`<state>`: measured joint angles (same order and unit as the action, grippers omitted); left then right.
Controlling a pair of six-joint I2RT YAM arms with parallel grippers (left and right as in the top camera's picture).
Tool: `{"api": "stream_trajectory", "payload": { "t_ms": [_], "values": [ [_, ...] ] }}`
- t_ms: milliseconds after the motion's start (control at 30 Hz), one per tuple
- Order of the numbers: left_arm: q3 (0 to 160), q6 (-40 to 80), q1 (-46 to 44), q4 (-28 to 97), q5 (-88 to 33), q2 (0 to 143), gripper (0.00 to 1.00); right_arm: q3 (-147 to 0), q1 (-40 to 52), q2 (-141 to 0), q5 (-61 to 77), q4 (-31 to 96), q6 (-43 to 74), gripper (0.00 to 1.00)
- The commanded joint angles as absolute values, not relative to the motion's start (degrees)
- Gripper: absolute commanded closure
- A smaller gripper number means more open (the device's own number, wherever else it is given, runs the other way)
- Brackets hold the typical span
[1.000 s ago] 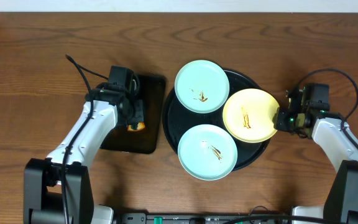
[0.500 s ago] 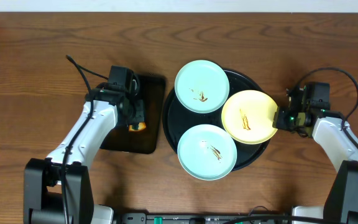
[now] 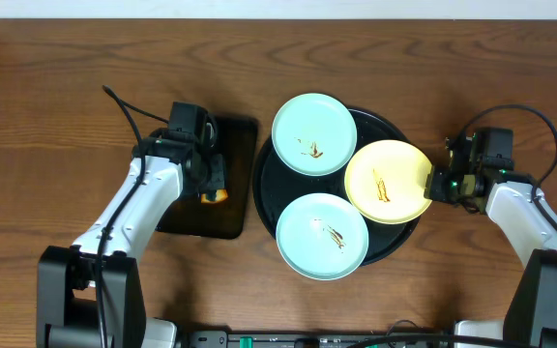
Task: Clean dirty plates on tray and stack at the side
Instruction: 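Scrub the yellow plate with the sponge in the left gripper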
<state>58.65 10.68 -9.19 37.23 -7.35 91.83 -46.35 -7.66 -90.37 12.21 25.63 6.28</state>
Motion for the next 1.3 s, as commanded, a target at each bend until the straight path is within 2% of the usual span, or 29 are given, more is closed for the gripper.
{"api": "stream_trajectory", "payload": {
  "t_ms": [0, 100, 367, 633, 867, 1267],
  "values": [
    [60.49, 8.67, -9.34, 36.53, -12.49, 91.39, 0.93, -46.39, -8.05, -91.09, 10.79, 26.2, 6.17, 0.99],
    [63.92, 7.66, -9.91, 36.4, -20.53, 91.29, 0.93, -46.39, -8.05, -91.09, 10.79, 26.3, 6.17, 0.99],
    [76.69, 11.88, -18.81, 37.34, -20.32, 91.39, 0.93, -46.39, -8.05, -91.09, 10.79, 26.52, 6.17, 0.99],
    [77.52, 17.28, -30.15, 26.83, -21.06, 95.35, 0.93, -46.39, -7.86, -91.09, 10.98, 26.55, 6.17, 0.99],
    [77.52, 20.84, -38.85, 15.51, -29.3, 104.16, 0.93, -46.39, -7.84, -91.09, 11.0, 26.61, 6.17, 0.99],
    [77.52, 34.33, -44.36, -2.46, -42.78, 117.89, 0.93, -46.39, -7.84, -91.09, 11.0, 26.81, 6.17, 0.99]
  ]
}}
